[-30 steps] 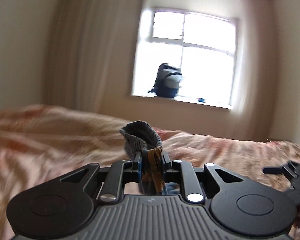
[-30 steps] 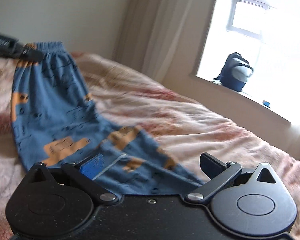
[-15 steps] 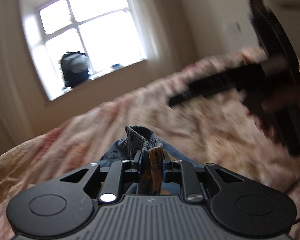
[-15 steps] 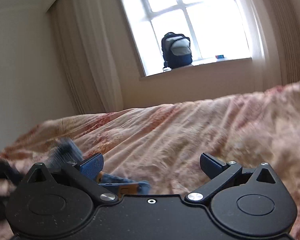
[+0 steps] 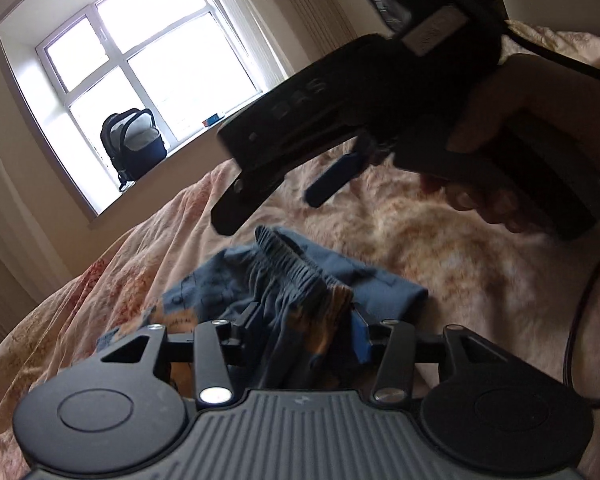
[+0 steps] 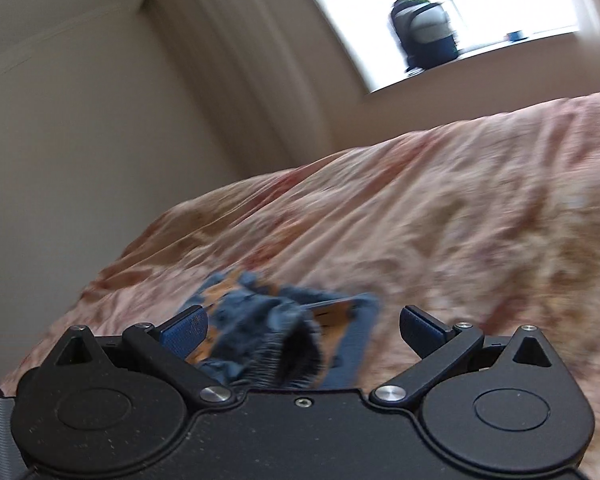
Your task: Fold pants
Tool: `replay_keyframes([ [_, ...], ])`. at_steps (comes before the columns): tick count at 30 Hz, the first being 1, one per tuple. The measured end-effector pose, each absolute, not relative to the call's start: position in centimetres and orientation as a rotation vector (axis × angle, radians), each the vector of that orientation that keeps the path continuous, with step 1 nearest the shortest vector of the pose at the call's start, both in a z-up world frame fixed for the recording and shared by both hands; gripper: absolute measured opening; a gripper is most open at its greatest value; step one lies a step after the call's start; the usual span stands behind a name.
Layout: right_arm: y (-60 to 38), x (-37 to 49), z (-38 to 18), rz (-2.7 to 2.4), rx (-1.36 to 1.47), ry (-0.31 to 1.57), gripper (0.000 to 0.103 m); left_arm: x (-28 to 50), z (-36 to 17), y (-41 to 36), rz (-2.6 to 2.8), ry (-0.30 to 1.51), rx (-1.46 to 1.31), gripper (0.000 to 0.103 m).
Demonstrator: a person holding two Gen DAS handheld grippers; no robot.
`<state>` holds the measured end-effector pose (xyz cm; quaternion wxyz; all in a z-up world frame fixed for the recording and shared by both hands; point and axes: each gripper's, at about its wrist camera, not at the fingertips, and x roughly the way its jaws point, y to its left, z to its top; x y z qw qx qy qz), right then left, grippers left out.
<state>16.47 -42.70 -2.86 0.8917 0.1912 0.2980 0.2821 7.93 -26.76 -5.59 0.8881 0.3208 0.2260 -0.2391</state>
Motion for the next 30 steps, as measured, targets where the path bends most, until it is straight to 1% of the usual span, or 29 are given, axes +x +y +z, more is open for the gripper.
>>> replay_keyframes([
  [1,-42.4,16.6,-2.9,0.595,0.390,0.627,0.095,8.0,-5.5,-26.6,-0.495,0.471,0.666,0.049],
  [2,-42.1,16.9,-3.1,0.602,0.387,0.641,0.092,8.0,-5.4,-26.5,-0.495,0.474,0.663,0.044],
  [3,-41.8,17.1,-3.3,0.605,0.382,0.655,0.085,8.0,-5.4,-26.5,-0.498,0.479,0.659,0.039],
  [4,-41.5,17.2,-3.4,0.603,0.373,0.668,0.075,7.6,-5.1,-26.3,-0.500,0.481,0.656,0.036],
  [5,-41.2,17.4,-3.5,0.598,0.359,0.677,0.069,7.6,-5.0,-26.3,-0.500,0.480,0.652,0.028],
  [6,-40.9,17.4,-3.5,0.590,0.338,0.688,0.054,7.6,-4.9,-26.2,-0.498,0.479,0.649,0.022],
  [7,-40.7,17.5,-3.6,0.576,0.323,0.695,0.035,7.8,-4.8,-26.2,-0.497,0.478,0.645,0.021],
  [9,-40.7,17.6,-3.7,0.566,0.327,0.697,0.026,7.9,-4.4,-26.0,-0.493,0.483,0.616,0.016],
  [10,-40.8,17.5,-3.6,0.567,0.335,0.689,0.017,7.9,-4.1,-25.9,-0.493,0.484,0.600,0.016],
  [12,-41.1,17.2,-3.1,0.556,0.340,0.668,0.015,7.9,-3.3,-25.7,-0.499,0.474,0.576,0.016],
  [16,-41.9,15.6,-1.3,0.534,0.338,0.619,0.015,7.1,-2.2,-26.1,-0.529,0.446,0.564,0.016],
  [19,-42.6,15.1,-1.3,0.505,0.326,0.634,0.015,7.4,-3.2,-26.9,-0.550,0.479,0.560,0.017],
  [20,-42.8,15.2,-1.8,0.493,0.327,0.656,0.015,7.5,-3.7,-27.0,-0.556,0.497,0.562,0.021],
  [21,-42.8,15.4,-2.4,0.482,0.328,0.684,0.015,7.7,-4.1,-27.1,-0.560,0.517,0.566,0.028],
  [22,-42.7,15.6,-3.1,0.471,0.329,0.710,0.021,7.6,-4.3,-26.9,-0.562,0.525,0.566,0.030],
  [23,-42.7,15.6,-3.7,0.461,0.329,0.727,0.023,7.4,-4.2,-26.4,-0.561,0.518,0.556,0.039],
  [24,-42.9,15.5,-4.0,0.454,0.332,0.729,0.027,7.2,-4.0,-25.9,-0.559,0.513,0.544,0.059],
  [26,-43.2,15.0,-4.0,0.438,0.343,0.712,0.041,6.9,-3.1,-23.9,-0.550,0.502,0.481,0.075],
  [28,-43.5,14.4,-3.3,0.405,0.327,0.675,0.075,7.4,-1.8,-21.0,-0.505,0.526,0.362,0.079],
  [30,-43.3,13.7,-2.5,0.361,0.292,0.633,0.081,8.4,-0.9,-17.7,-0.400,0.552,0.208,0.092],
])
